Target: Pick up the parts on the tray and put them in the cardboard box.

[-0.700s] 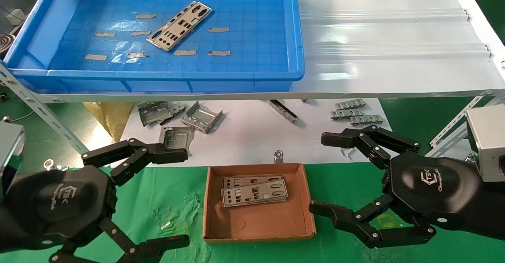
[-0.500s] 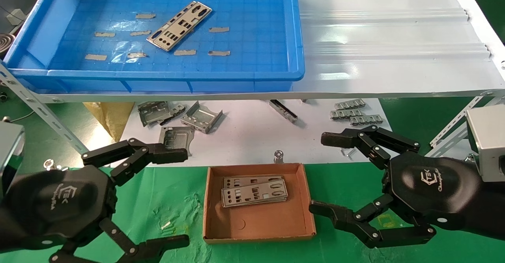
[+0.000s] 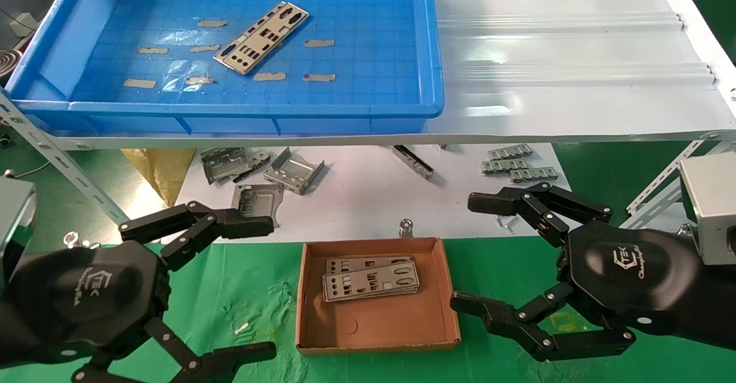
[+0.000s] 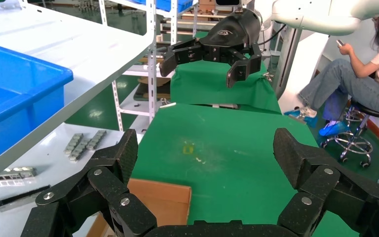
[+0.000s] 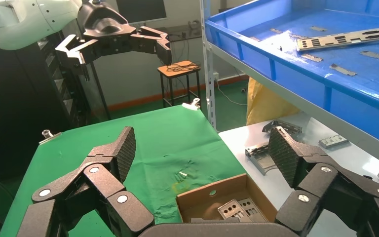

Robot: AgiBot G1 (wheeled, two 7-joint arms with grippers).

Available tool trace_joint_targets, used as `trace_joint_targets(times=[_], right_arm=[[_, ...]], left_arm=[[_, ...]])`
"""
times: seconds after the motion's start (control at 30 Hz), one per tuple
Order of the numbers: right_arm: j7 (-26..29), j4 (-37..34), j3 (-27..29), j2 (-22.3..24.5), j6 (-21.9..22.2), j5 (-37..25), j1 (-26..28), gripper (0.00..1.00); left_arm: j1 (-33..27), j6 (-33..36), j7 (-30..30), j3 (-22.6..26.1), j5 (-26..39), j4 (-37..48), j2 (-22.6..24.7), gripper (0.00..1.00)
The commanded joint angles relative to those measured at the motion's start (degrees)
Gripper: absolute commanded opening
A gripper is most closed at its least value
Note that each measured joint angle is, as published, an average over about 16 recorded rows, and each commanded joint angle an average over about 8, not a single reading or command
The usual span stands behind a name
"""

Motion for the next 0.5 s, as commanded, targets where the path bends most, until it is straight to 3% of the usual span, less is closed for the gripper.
trace_joint_targets(times=[0.03, 0.27, 0.3, 0.5], right_arm=[[0.0, 0.0, 0.0, 0.0, 0.0, 0.0, 0.0, 0.93], [0.0, 0.0, 0.0, 0.0, 0.0, 0.0, 0.0, 0.05], [0.0, 0.0, 0.0, 0.0, 0.0, 0.0, 0.0, 0.0], [0.0, 0.0, 0.0, 0.0, 0.0, 0.0, 0.0, 0.0]], left_arm=[[0.0, 0.0, 0.0, 0.0, 0.0, 0.0, 0.0, 1.0], [0.0, 0.0, 0.0, 0.0, 0.0, 0.0, 0.0, 1.0], [0.0, 0.0, 0.0, 0.0, 0.0, 0.0, 0.0, 1.0], [0.0, 0.0, 0.0, 0.0, 0.0, 0.0, 0.0, 1.0]])
